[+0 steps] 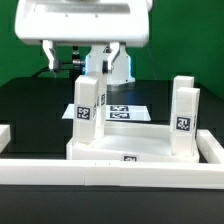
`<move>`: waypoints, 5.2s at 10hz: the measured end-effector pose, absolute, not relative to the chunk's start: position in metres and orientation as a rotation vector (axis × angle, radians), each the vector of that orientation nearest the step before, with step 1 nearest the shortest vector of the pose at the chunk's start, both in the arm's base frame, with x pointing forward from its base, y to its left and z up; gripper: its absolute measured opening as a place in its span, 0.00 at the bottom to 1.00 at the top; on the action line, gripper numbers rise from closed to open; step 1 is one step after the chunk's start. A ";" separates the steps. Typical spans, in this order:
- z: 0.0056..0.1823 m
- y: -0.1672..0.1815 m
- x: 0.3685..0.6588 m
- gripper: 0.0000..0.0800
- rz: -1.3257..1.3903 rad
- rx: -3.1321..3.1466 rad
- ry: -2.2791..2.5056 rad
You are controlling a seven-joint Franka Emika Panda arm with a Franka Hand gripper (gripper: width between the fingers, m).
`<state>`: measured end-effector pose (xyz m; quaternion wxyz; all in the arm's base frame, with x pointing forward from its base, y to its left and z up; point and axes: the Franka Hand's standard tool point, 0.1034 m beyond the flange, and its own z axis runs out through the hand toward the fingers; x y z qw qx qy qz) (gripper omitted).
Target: Assemble desk
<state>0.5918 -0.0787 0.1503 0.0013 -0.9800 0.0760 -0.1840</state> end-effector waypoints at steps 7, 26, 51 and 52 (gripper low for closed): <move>0.128 -0.063 0.608 0.81 -0.059 -3.063 0.205; 0.115 -0.050 0.622 0.37 -0.095 -2.081 2.059; 0.110 -0.039 0.622 0.37 0.008 -2.570 1.589; 0.111 -0.036 0.624 0.37 0.037 -2.389 1.787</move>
Offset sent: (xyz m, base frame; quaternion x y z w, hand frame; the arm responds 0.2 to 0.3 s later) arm 0.0141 0.0218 -0.0094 0.0140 -0.1013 0.0044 0.9947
